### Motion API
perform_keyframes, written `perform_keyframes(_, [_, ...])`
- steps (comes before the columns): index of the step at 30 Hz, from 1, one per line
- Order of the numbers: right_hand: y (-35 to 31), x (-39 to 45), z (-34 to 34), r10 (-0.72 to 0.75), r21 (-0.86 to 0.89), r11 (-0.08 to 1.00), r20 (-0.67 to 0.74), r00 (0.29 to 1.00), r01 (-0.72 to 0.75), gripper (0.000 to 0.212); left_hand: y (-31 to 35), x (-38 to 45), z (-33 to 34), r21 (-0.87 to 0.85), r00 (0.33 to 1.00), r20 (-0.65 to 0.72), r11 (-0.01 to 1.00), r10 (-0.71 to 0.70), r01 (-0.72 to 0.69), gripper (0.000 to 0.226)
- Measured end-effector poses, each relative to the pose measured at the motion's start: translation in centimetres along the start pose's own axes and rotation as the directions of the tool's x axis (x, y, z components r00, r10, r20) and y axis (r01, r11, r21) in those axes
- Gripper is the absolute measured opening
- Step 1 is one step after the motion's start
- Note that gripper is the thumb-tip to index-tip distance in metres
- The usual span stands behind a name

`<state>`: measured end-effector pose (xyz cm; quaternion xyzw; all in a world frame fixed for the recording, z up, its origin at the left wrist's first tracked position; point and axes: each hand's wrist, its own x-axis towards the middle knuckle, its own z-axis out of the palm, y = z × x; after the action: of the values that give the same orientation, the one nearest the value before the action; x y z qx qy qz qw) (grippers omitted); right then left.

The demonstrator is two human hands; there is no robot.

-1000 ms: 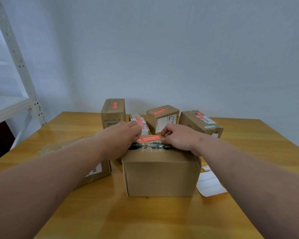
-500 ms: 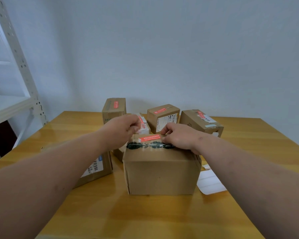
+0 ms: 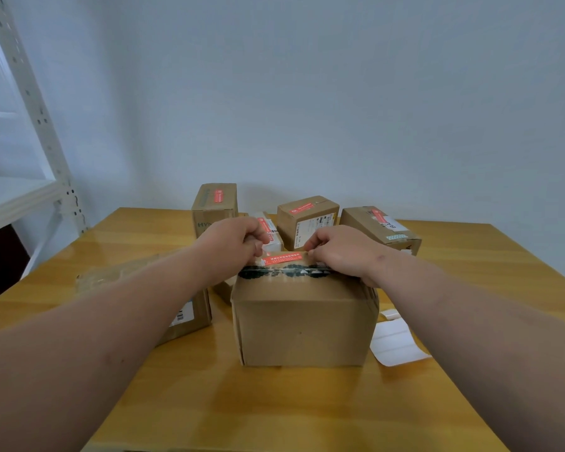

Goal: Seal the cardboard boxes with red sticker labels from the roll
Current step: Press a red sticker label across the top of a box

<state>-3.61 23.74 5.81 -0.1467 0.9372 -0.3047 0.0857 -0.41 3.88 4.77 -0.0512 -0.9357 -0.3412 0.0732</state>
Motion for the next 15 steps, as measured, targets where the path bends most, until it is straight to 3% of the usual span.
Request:
perform_keyframes(7, [-0.6, 1.5, 1.0, -0.011, -0.305, 0.952, -0.075, 0.997, -0.012, 0.012, 0.3, 0.1, -0.2, -0.067, 0.999, 0.019, 0.997, -0.039, 0.040, 0.027])
perform_keyframes(12, [-0.9, 1.8, 1.2, -0.009, -0.368, 0.929, -0.131, 0.991, -0.041, 0.014, 0.1, 0.1, 0.4, 0.019, 1.000, 0.002, 1.000, 0.024, -0.024, 0.018])
perform_keyframes(15, [-1.0, 1.9, 1.5, 0.018, -0.364, 0.929, -0.140, 0.990, -0.068, 0.013, 0.0, -0.2, 0.7, 0.051, 0.997, 0.019, 0.996, 0.071, -0.071, 0.043])
